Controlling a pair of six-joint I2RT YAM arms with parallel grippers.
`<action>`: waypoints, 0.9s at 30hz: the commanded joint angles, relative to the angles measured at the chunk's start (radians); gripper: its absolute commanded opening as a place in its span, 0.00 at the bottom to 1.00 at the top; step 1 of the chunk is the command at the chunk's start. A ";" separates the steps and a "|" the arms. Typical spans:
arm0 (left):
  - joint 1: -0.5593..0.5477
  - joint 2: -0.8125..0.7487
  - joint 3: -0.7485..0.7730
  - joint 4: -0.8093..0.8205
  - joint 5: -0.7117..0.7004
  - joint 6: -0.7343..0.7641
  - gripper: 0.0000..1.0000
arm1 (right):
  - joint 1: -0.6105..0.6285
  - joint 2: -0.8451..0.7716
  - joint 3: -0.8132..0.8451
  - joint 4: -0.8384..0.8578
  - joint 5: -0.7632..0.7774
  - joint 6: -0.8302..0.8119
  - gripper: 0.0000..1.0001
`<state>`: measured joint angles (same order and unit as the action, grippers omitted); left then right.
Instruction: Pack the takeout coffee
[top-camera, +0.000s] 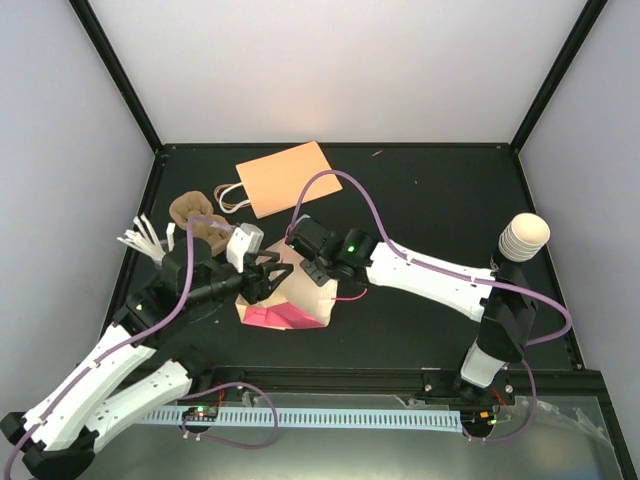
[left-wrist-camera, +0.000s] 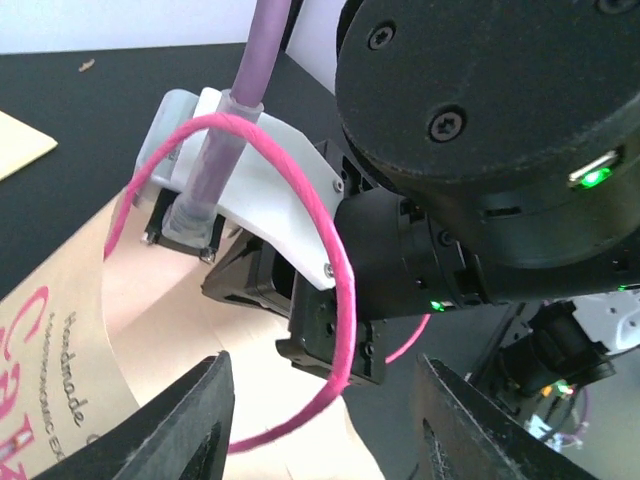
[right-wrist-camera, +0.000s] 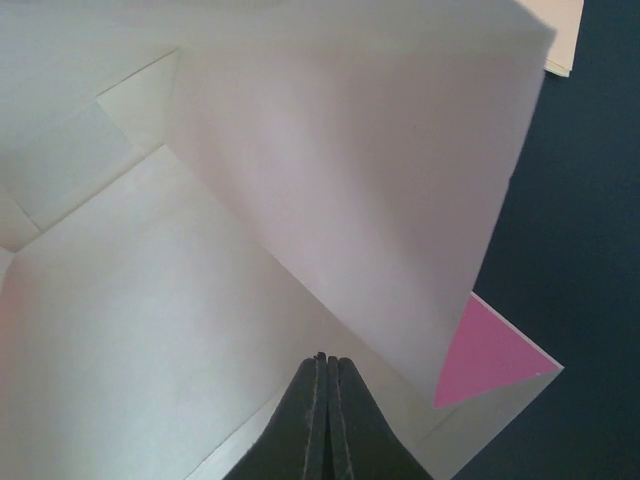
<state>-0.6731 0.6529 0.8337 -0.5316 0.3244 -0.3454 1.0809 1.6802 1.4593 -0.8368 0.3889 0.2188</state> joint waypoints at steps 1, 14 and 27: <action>-0.011 0.010 0.010 0.060 -0.075 0.066 0.49 | -0.006 -0.004 0.033 0.021 -0.027 0.008 0.02; -0.012 0.062 0.064 0.087 -0.140 0.071 0.02 | -0.008 -0.019 0.036 0.016 -0.031 0.015 0.02; -0.011 0.114 0.164 0.015 -0.248 -0.016 0.02 | -0.039 -0.228 0.030 -0.079 0.008 0.049 0.06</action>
<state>-0.6811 0.7742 0.9390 -0.5182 0.1146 -0.3305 1.0622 1.5364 1.4750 -0.8715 0.3714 0.2424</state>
